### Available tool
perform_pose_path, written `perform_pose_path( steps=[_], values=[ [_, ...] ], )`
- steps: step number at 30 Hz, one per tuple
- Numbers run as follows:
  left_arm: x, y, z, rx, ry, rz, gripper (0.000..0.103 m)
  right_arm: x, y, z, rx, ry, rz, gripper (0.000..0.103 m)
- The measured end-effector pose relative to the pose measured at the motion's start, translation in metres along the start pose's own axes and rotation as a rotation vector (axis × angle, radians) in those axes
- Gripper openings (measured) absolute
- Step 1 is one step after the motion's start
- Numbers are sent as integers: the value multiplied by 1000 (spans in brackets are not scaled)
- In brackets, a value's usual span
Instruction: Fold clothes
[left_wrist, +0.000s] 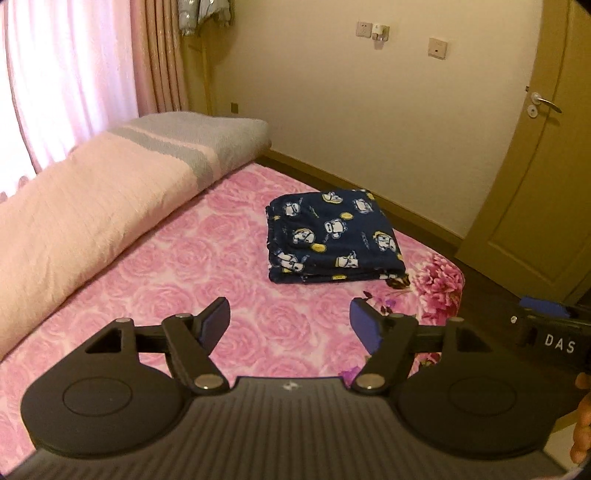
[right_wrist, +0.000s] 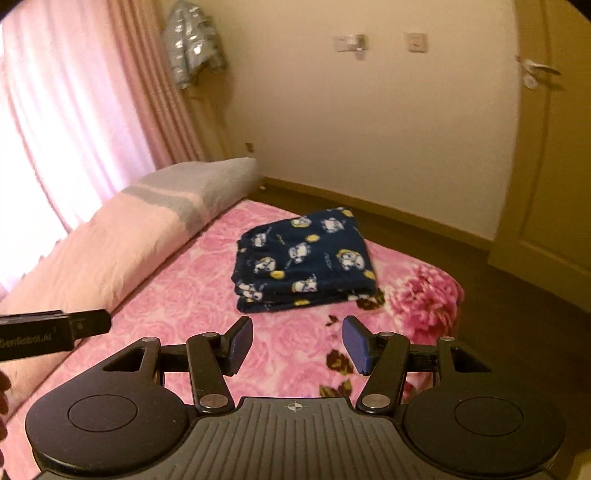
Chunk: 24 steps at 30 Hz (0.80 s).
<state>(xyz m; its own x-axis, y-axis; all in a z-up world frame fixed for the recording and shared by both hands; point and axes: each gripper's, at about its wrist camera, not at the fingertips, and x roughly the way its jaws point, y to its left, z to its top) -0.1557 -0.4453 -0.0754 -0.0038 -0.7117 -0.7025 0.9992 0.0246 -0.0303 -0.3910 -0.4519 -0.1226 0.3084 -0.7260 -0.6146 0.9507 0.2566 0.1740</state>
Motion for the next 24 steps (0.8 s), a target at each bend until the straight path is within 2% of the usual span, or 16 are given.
perform_pose_path(
  steps=[6, 11, 18, 24],
  values=[
    [-23, -6, -3, 0, -12, 12, 72, -30, 4, -6, 24, 10, -4, 57],
    [-36, -8, -4, -4, -16, 31, 72, -38, 16, -11, -29, 11, -30, 57],
    [-33, -8, -8, 7, 31, 82, 72, -37, 26, -17, -64, 30, -109, 57],
    [-23, -13, -9, 16, 70, 86, 72, -31, 20, -15, -52, 45, -114, 57]
  ],
)
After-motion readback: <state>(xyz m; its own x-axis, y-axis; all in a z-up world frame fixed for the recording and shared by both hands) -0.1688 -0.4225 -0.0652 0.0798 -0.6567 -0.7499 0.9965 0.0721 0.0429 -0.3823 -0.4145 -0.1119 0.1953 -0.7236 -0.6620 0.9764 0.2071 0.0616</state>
